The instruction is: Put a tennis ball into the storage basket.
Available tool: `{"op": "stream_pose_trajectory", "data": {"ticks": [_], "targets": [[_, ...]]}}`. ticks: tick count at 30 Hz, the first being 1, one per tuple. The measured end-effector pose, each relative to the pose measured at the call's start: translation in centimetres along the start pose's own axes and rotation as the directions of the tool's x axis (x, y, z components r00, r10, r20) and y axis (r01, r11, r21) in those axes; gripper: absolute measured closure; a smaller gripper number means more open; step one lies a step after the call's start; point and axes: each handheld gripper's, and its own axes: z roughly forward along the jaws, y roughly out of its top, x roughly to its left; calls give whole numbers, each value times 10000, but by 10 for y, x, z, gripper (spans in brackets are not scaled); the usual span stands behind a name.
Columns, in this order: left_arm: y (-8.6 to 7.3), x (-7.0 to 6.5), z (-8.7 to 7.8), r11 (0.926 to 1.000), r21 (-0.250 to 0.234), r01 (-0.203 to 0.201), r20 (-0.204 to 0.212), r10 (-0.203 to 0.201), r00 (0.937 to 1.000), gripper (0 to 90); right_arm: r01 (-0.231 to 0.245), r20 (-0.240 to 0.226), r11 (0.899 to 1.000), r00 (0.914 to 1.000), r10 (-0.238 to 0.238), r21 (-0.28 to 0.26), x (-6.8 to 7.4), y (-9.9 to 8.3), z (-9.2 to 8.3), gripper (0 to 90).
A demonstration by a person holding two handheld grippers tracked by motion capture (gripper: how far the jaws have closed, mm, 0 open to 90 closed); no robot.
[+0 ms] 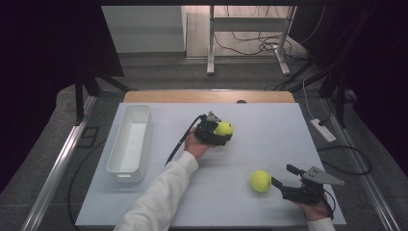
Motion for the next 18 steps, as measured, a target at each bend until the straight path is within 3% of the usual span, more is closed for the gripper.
{"op": "stream_pose_trajectory", "data": {"ticks": [18], "targets": [[-8,0,-13,9997,-168,172,76,-171,9998,267,44,-20,10000,10000,-44,49,0,0,0,169]]}}
